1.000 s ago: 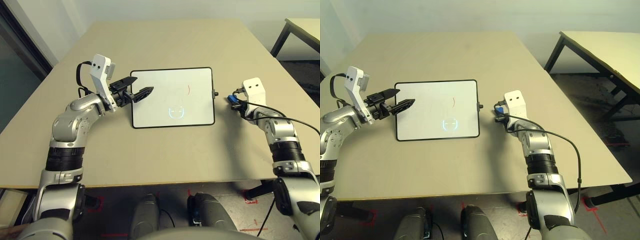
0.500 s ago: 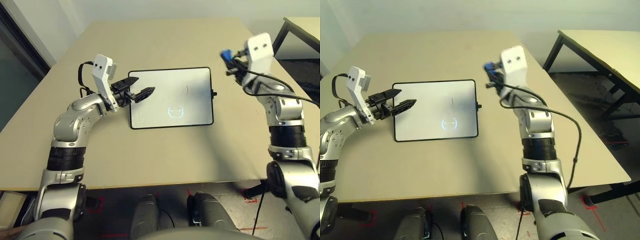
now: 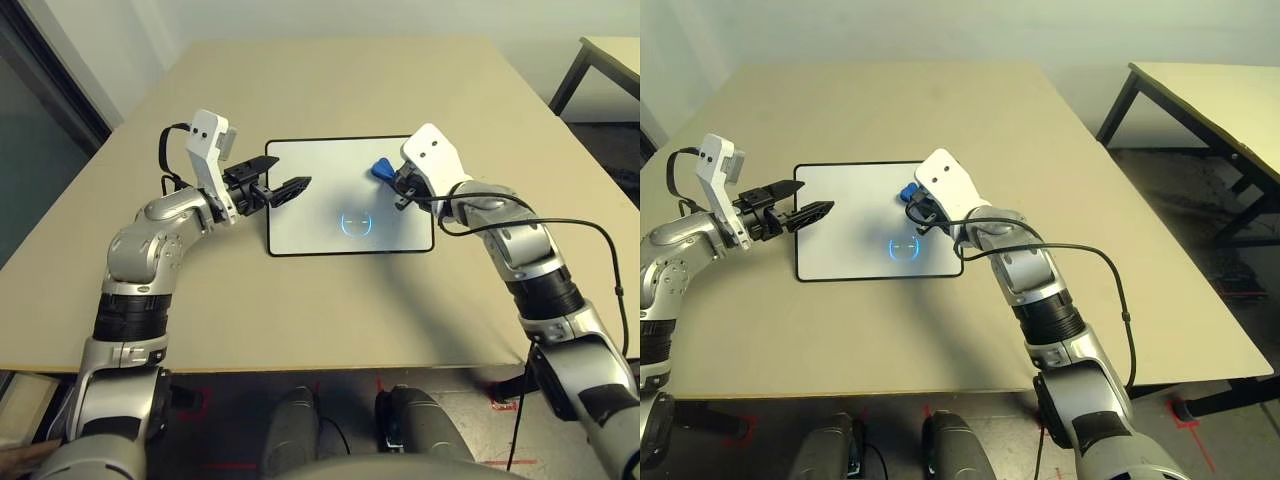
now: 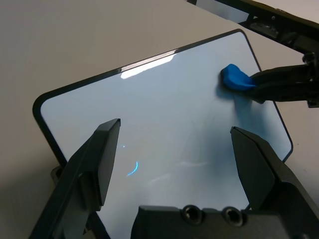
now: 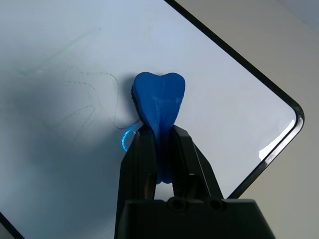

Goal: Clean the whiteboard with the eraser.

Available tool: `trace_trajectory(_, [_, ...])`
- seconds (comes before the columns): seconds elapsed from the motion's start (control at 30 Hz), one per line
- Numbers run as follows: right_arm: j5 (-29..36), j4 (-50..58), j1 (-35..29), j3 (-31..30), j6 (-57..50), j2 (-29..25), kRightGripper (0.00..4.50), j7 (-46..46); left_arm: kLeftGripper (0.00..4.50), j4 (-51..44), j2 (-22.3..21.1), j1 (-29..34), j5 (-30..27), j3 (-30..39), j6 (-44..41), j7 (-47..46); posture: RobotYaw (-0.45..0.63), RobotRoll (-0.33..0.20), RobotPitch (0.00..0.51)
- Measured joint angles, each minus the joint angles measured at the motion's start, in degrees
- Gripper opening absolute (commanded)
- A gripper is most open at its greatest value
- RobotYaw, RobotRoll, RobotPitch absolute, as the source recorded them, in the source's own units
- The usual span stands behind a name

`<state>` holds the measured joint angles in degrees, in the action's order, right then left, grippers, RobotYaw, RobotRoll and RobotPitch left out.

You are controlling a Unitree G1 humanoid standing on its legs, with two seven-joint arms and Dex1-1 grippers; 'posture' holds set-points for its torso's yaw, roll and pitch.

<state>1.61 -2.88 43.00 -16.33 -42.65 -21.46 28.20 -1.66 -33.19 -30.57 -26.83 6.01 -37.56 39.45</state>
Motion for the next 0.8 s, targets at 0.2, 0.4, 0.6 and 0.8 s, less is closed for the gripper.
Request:
trace_trajectory(0.2, [-2.22, 2.00, 1.26, -5.39, -5.36, -0.06, 0.27, 3.62, 4.50, -0.69, 0.10, 0.48, -0.20, 0.01, -0.81, -0.42, -0.01, 0.000, 0.093])
trace_trajectory(0.4, [-2.57, 4.52, 0.37, -8.57, -8.35, 0.22, 0.23, 5.73, 4.50, -0.85, 0.13, 0.53, -0.35, 0.03, -1.33, -0.59, -0.01, 0.000, 0.093])
trace_trajectory(0.6, [-2.74, 1.13, 1.70, -7.51, -5.73, 1.00, 0.23, 4.55, 4.50, -0.85, 0.17, 0.52, -0.37, 0.03, -1.42, -0.58, -0.02, 0.000, 0.092])
trace_trajectory(0.8, [-4.85, -5.52, 6.43, -2.98, -3.11, -0.09, 0.22, 0.46, 4.50, -0.85, 0.25, 0.51, -0.36, 0.03, -1.43, -0.55, -0.02, 0.000, 0.088])
